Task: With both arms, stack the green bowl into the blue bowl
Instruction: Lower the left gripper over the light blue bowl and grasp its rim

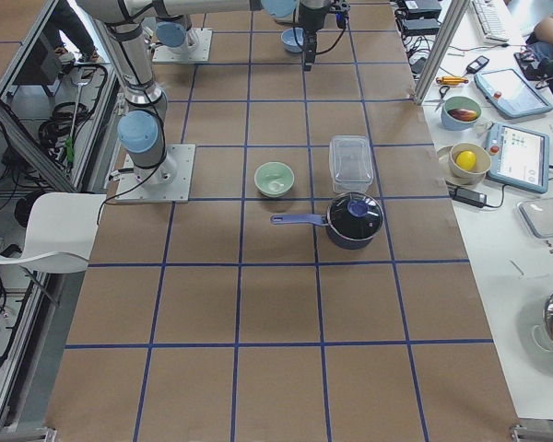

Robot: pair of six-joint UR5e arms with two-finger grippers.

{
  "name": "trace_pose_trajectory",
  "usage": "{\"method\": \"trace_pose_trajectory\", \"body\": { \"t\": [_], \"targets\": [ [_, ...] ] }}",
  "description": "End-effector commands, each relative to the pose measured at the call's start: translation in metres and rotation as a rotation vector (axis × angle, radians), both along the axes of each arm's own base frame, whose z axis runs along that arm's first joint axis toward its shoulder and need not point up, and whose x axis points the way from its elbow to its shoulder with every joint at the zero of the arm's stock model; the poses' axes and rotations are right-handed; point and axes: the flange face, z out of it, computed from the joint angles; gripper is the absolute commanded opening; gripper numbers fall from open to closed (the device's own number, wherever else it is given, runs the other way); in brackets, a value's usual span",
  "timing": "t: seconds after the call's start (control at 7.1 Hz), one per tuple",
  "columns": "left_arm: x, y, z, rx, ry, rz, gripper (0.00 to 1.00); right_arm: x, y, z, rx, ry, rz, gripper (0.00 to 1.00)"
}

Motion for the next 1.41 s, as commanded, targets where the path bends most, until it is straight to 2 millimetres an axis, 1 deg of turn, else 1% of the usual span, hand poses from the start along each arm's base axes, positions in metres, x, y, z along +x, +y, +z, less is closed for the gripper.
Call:
{"method": "trace_pose_trajectory", "body": {
  "t": [0.0,0.14,0.28,0.42,0.56,0.7,0.85,0.99,1.27],
  "targets": [
    [0.005,0.012,-0.082,-0.015,-0.003,0.009,1.00,0.000,0.000,0.000,0.002,0.000,0.001,1.00],
    [0.010,0.013,-0.110,0.003,-0.003,0.018,1.00,0.000,0.001,-0.001,0.004,0.000,0.001,1.00],
    [0.012,0.014,-0.123,0.026,-0.022,0.020,1.00,0.000,0.001,0.000,0.002,0.000,0.001,1.00],
    [0.013,0.010,-0.136,0.029,-0.023,0.025,1.00,0.001,0.001,0.001,0.001,0.000,0.002,1.00],
    [0.013,0.002,-0.151,-0.004,-0.024,0.014,0.91,0.001,0.001,0.001,0.001,-0.001,0.002,1.00],
    [0.011,0.006,-0.158,0.001,-0.020,0.013,0.47,0.001,0.001,0.000,0.002,-0.001,0.002,1.00],
    [0.011,0.009,-0.162,0.009,-0.012,0.011,0.30,0.001,0.001,0.000,0.002,-0.001,0.002,1.00],
    [0.010,0.012,-0.151,-0.001,-0.025,0.011,0.15,0.000,0.001,-0.001,0.005,0.000,0.001,1.00],
    [-0.010,0.021,-0.133,-0.001,-0.019,0.028,0.07,0.000,0.001,-0.001,0.005,0.000,0.001,1.00]
  ]
}}
